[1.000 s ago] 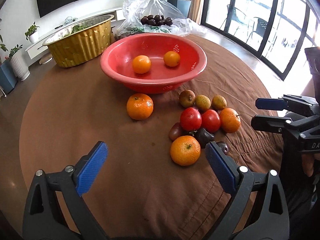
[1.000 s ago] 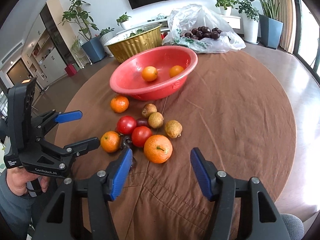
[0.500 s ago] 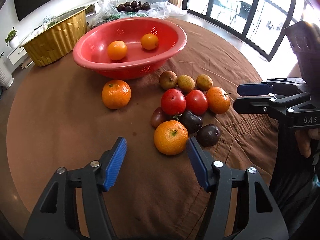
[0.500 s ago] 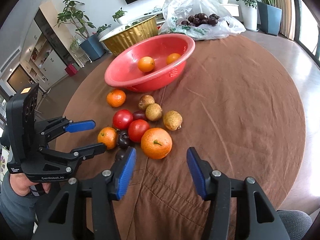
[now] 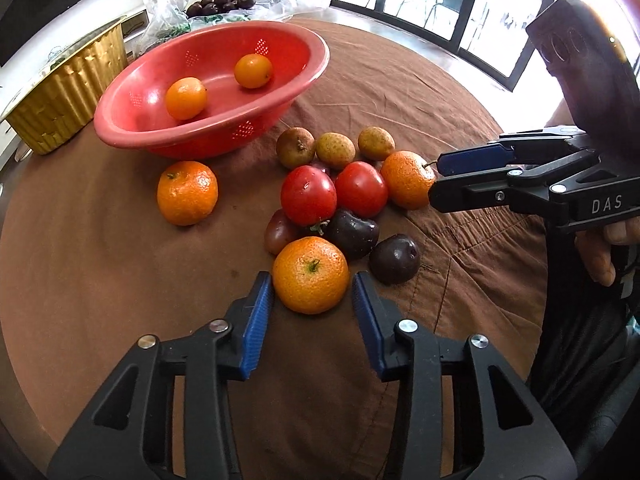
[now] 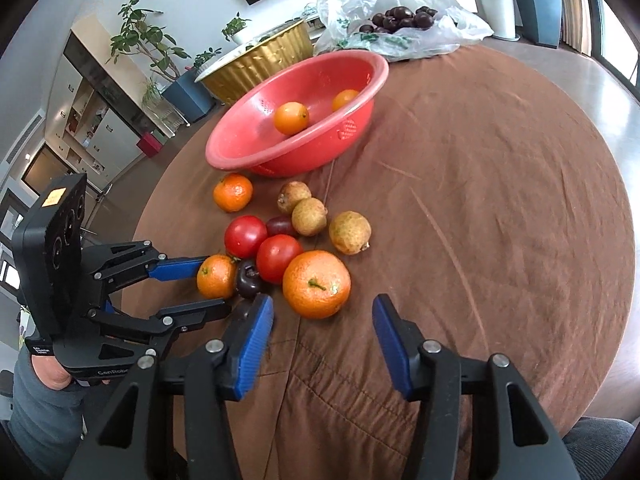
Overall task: Organize fruits
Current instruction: 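Close the left tool on a large orange while the right tool grasps a small orange, then carry the left tool's orange over the red bowl while the right tool carries its orange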
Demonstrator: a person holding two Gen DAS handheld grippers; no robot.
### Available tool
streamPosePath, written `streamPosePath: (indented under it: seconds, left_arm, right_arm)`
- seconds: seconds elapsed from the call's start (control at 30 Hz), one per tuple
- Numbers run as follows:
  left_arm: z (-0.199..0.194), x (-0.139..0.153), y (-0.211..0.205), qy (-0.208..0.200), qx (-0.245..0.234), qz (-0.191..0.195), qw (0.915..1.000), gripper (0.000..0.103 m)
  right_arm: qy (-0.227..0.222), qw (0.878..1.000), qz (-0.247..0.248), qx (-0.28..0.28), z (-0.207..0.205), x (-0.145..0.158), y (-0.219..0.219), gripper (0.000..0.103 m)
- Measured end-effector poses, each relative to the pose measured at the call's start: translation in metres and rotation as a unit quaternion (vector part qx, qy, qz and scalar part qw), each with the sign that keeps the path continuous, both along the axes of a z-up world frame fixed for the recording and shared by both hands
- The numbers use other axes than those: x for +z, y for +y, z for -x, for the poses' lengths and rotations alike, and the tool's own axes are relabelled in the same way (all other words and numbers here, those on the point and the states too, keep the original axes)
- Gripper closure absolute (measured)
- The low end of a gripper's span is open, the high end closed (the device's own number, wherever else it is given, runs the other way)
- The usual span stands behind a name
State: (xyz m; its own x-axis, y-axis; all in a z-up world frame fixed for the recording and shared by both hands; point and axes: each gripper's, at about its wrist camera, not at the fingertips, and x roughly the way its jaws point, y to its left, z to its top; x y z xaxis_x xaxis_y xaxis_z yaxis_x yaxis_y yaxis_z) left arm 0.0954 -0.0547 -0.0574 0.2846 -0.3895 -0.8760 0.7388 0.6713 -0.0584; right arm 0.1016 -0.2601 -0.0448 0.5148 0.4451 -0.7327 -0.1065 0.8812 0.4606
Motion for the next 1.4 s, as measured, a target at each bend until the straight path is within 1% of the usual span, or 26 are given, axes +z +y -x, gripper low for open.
streamPosePath:
  seconds: [0.13, 0.23, 0.37, 0.67, 0.73, 0.8, 0.97, 1.17, 1.4]
  left_arm:
    - [-0.001, -0.001, 0.000, 0.000, 0.005, 0.007, 1.0000, 0.067]
    - [-0.001, -0.001, 0.003, 0.002, 0.008, 0.016, 0.9998, 0.068]
    - [0.002, 0.000, 0.006, 0.002, 0.013, 0.020, 0.9997, 0.068]
    - [0.005, 0.004, 0.020, 0.002, 0.035, 0.036, 0.9987, 0.068]
    - [0.006, 0.004, 0.022, 0.002, 0.040, 0.039, 0.9984, 0.068]
    - [0.007, 0.005, 0.024, 0.001, 0.043, 0.042, 0.9982, 0.068]
    - [0.008, 0.007, 0.026, 0.000, 0.049, 0.047, 0.9977, 0.068]
    - [0.008, 0.010, 0.031, -0.004, 0.060, 0.056, 0.9966, 0.068]
    - [0.002, 0.020, 0.040, -0.010, 0.084, 0.077, 0.9935, 0.068]
  right_arm:
    - [0.005, 1.000, -0.009, -0.001, -0.002, -0.003, 0.000, 0.047]
    - [0.007, 1.000, -0.011, 0.001, -0.004, -0.004, 0.001, 0.047]
    - [0.010, 1.000, -0.014, 0.004, -0.007, -0.005, 0.004, 0.050]
    - [0.014, 1.000, -0.015, 0.004, -0.011, -0.008, 0.004, 0.051]
    - [0.012, 1.000, -0.014, 0.006, -0.013, -0.008, 0.005, 0.053]
    - [0.012, 1.000, -0.013, 0.009, -0.016, -0.008, 0.006, 0.058]
    - [0.008, 1.000, -0.008, 0.010, -0.016, -0.008, 0.007, 0.062]
    - [0.007, 1.000, -0.004, 0.011, -0.013, -0.006, 0.008, 0.062]
    - [-0.002, 1.000, -0.005, 0.007, -0.009, 0.002, 0.003, 0.062]
